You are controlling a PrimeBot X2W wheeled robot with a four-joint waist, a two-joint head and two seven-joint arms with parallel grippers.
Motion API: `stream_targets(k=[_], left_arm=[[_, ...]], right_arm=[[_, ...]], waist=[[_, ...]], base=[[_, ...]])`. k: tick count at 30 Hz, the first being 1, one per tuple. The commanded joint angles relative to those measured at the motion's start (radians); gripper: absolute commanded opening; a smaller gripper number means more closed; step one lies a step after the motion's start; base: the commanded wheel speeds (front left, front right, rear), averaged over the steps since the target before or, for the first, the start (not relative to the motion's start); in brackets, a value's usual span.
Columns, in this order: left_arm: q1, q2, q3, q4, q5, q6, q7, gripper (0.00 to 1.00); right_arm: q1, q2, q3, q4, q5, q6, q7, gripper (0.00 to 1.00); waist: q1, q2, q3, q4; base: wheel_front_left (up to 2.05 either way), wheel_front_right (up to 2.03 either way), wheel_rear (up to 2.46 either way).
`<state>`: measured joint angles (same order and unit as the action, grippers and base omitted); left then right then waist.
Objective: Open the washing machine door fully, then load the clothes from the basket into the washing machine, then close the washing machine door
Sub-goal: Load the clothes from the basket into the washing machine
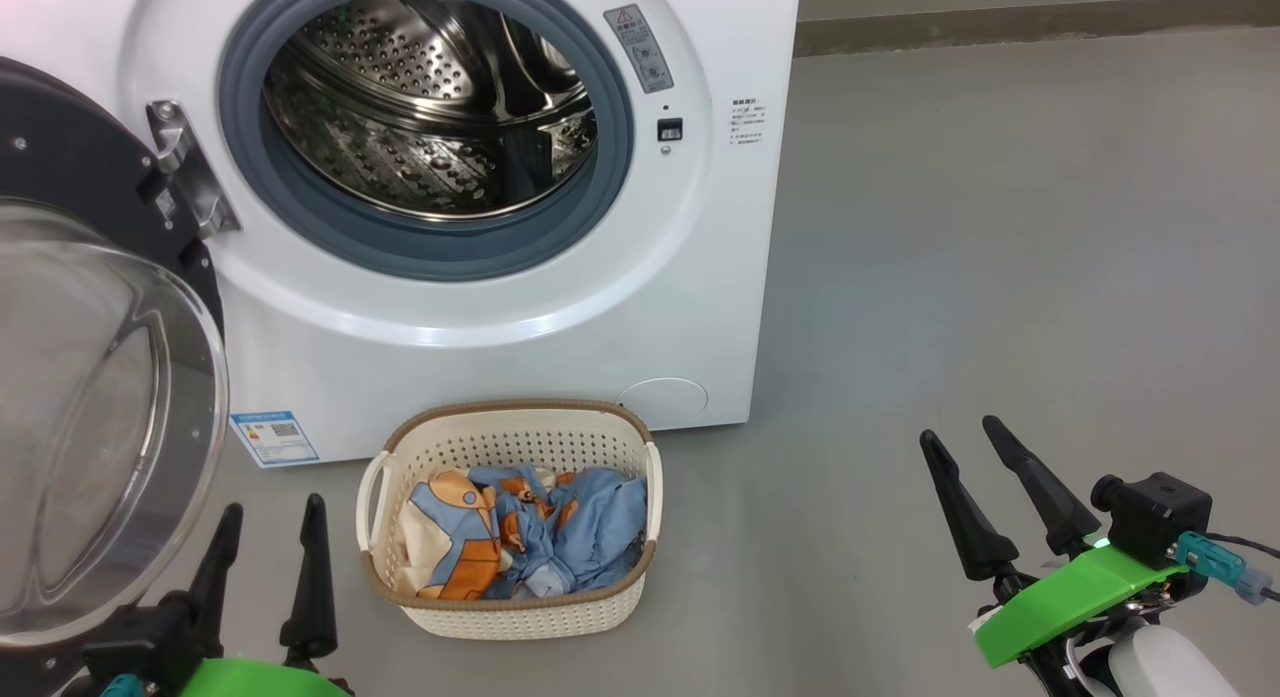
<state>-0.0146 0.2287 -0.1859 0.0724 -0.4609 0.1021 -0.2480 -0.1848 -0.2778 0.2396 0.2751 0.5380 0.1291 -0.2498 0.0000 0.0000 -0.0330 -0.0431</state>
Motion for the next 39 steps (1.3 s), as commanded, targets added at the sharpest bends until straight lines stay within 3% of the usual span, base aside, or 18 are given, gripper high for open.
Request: stream_targets(k=[1, 39], left_arm=[[-0.033, 0.024, 0.037, -0.020, 0.008, 0.001, -0.012, 1.00], [-0.039, 0.041, 0.030, -0.020, -0.014, 0.005, -0.011, 1.00]], right_arm=[[-0.007, -0.009, 0.014, -0.026, -0.014, 0.002, -0.012, 1.00], [-0.007, 0.000, 0.016, -0.021, -0.011, 0.002, -0.012, 1.00]], waist=[[0.0000, 0.0000, 0.000, 0.000], [0.0000, 0.0000, 0.002, 0.010]], base=[[0.20, -0.20, 0.00], [1.09, -1.09, 0.00]])
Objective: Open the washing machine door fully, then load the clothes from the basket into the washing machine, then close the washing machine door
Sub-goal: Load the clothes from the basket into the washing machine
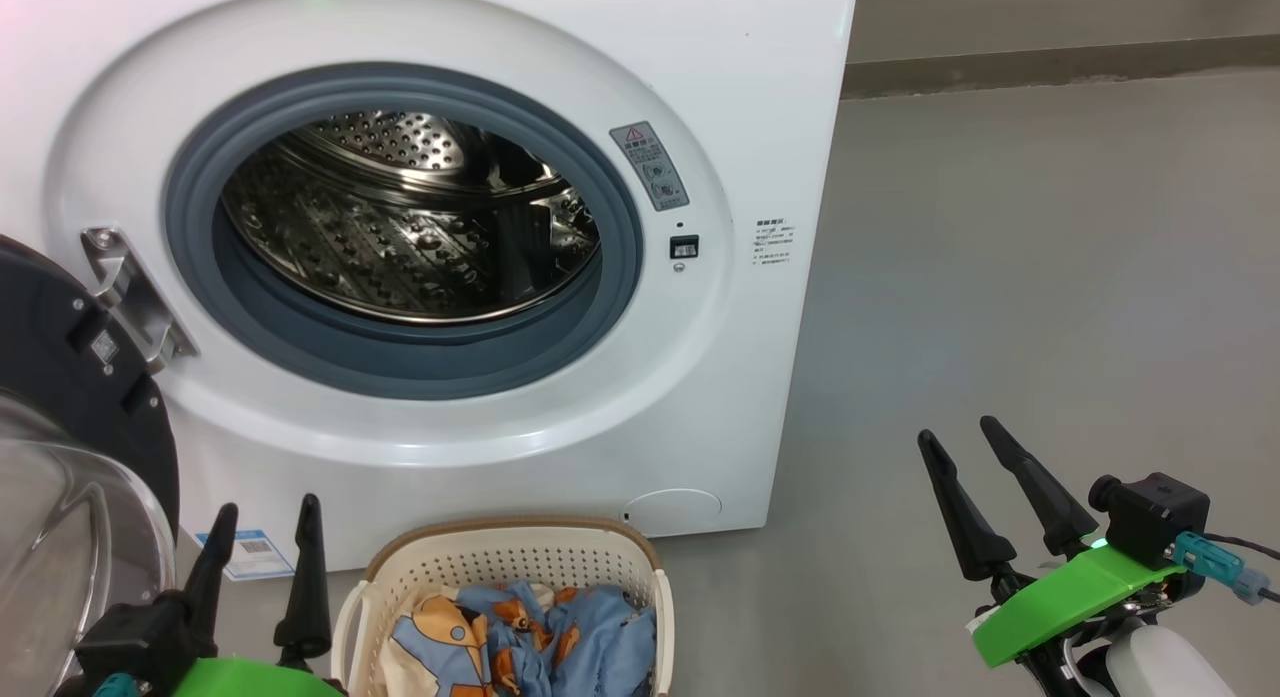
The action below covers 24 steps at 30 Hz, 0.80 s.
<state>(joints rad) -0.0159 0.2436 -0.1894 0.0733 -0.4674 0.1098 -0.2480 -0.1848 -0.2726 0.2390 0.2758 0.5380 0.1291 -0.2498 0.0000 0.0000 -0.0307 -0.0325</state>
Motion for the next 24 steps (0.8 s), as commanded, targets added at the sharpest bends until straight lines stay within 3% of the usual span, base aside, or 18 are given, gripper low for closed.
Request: stream_targets(k=[1, 24], left_arm=[[-0.038, 0.026, 0.033, -0.021, -0.008, -0.002, -0.011, 1.00], [-0.041, 0.028, 0.024, -0.012, -0.011, 0.004, -0.012, 1.00]], right_arm=[[-0.007, -0.005, 0.017, -0.021, -0.012, 0.002, -0.012, 1.00], [-0.010, -0.004, 0.023, -0.018, -0.012, 0.002, -0.012, 1.00]], waist=[[0.0000, 0.0000, 0.000, 0.000], [0.0000, 0.0000, 0.003, 0.001]], base=[[0.09, -0.09, 0.00], [0.00, 0.00, 0.00]])
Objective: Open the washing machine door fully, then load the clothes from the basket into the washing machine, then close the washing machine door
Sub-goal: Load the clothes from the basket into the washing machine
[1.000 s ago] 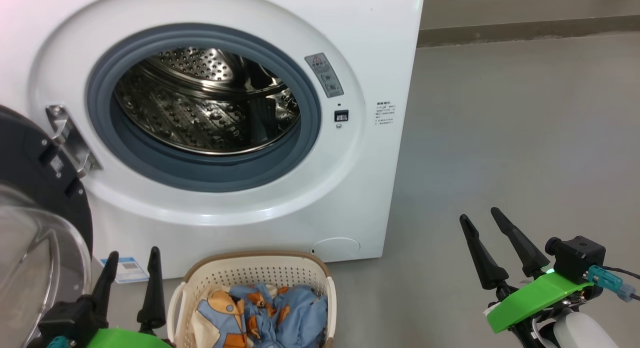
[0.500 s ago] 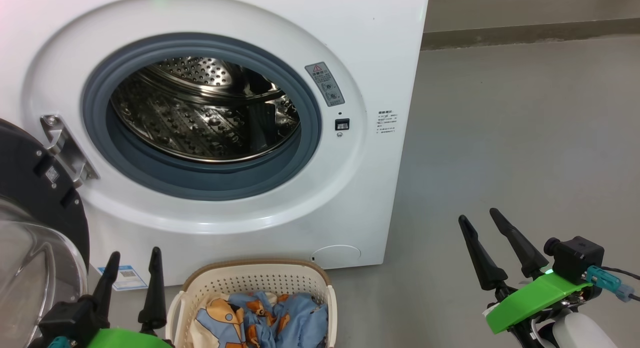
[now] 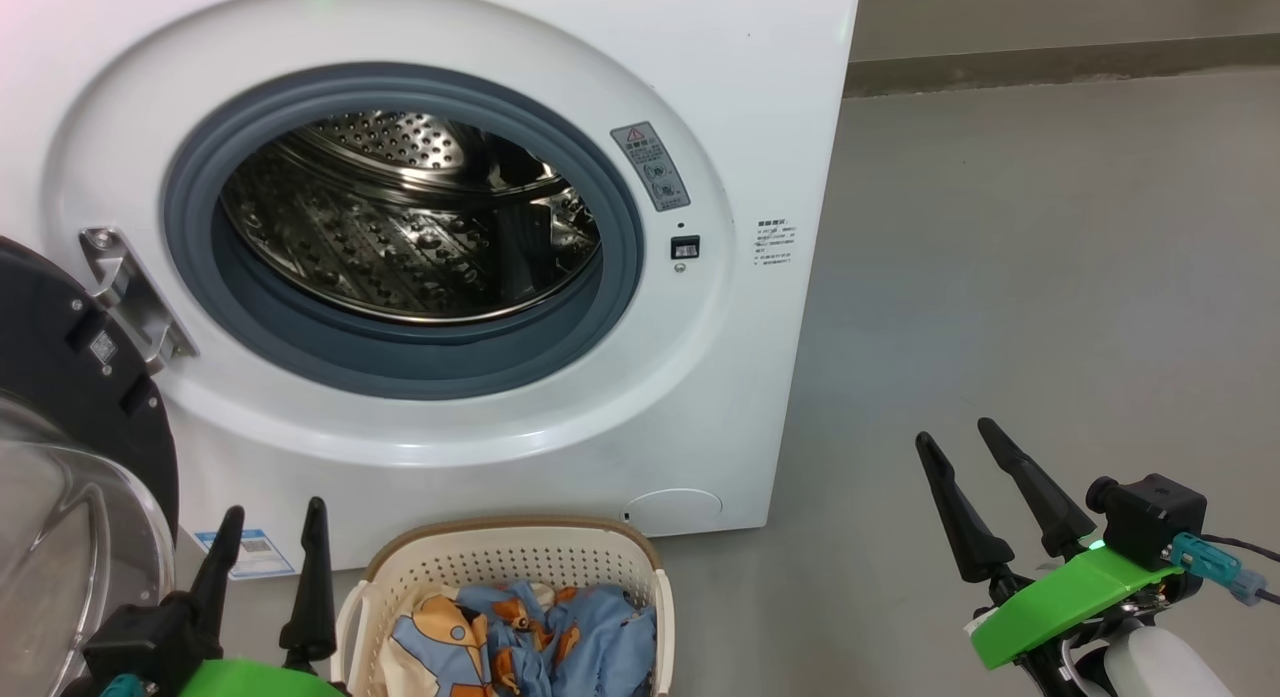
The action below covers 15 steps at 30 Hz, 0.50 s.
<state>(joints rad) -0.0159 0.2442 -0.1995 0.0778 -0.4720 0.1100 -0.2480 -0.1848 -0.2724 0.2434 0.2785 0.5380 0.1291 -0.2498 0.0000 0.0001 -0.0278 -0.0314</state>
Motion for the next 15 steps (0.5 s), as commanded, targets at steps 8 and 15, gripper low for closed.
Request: stream_targets(k=[8, 15], left_arm=[[-0.039, 0.024, 0.034, -0.016, -0.008, 0.006, -0.012, 1.00], [-0.036, 0.022, 0.031, -0.010, -0.010, 0.004, -0.013, 1.00]], right_arm=[[-0.012, -0.007, 0.016, -0.020, -0.014, 0.002, -0.012, 1.00], [-0.011, -0.014, 0.007, -0.024, -0.014, 0.002, -0.012, 1.00]], waist=[[0.0000, -0.0001, 0.004, -0.001], [0.0000, -0.0001, 0.014, -0.004]], base=[[0.00, 0.00, 0.00], [0.00, 0.00, 0.00]])
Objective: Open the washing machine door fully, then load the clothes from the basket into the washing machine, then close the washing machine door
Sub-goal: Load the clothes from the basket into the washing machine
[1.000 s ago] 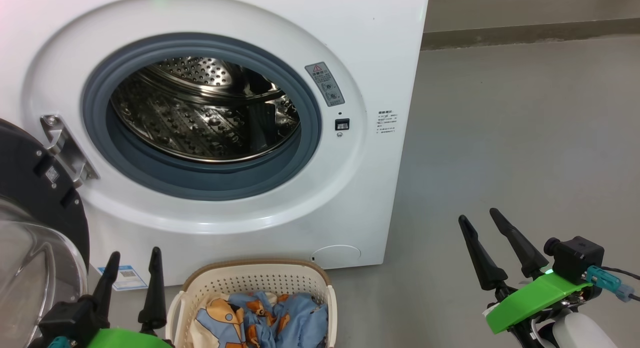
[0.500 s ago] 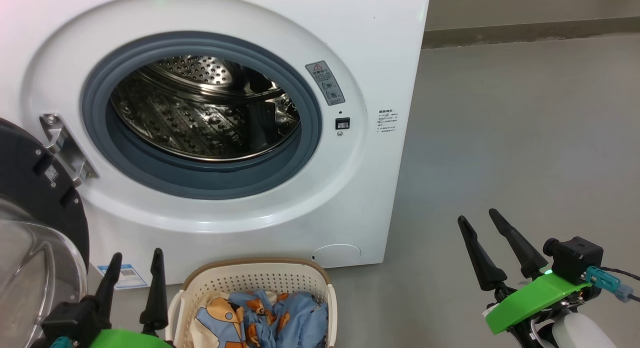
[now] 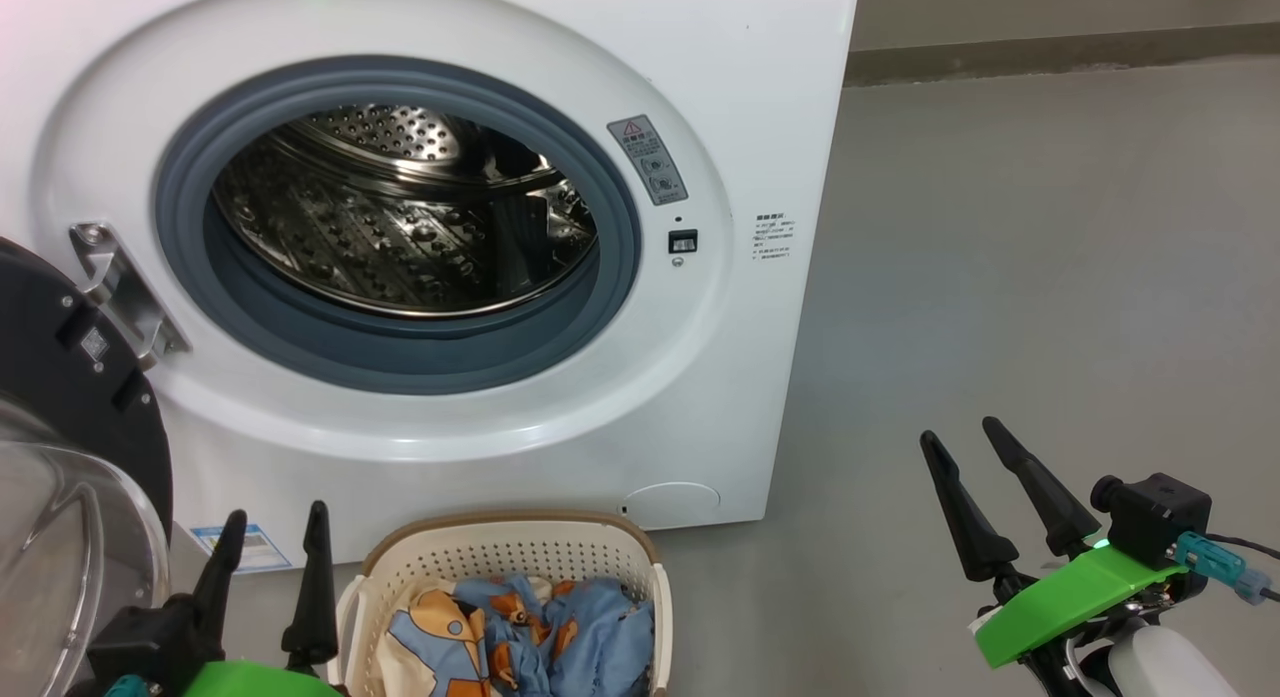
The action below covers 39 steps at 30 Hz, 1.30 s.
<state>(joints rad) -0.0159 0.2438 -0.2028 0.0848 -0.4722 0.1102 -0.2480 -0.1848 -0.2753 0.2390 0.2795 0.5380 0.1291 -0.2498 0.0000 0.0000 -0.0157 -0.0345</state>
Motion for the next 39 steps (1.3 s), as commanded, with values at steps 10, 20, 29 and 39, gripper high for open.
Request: stream_targets(k=[10, 20, 29, 39], left_arm=[[-0.056, 0.016, 0.022, 0.001, -0.015, -0.009, -0.013, 1.00], [-0.119, 0.012, 0.021, 0.047, -0.023, -0.012, -0.011, 1.00], [-0.208, 0.004, 0.025, 0.130, -0.012, -0.030, -0.013, 1.00], [-0.327, 0.005, 0.004, 0.354, -0.017, -0.068, 0.011, 1.00]], right_arm=[[-0.023, -0.016, 0.011, -0.032, -0.010, 0.002, -0.012, 1.00], [-0.066, -0.008, 0.003, -0.052, -0.010, 0.002, -0.012, 1.00], [-0.120, 0.008, 0.000, -0.070, -0.014, 0.002, -0.012, 1.00], [-0.178, 0.026, 0.001, -0.082, -0.014, 0.002, -0.012, 1.00]], waist=[[0.0000, 0.0000, 0.078, -0.015], [0.0000, 0.0000, 0.216, -0.046], [0.0000, 0.0000, 0.333, -0.074], [0.0000, 0.0000, 0.447, -0.090]], base=[[0.00, 0.00, 0.00], [0.00, 0.00, 0.00], [0.00, 0.00, 0.00], [0.00, 0.00, 0.00]])
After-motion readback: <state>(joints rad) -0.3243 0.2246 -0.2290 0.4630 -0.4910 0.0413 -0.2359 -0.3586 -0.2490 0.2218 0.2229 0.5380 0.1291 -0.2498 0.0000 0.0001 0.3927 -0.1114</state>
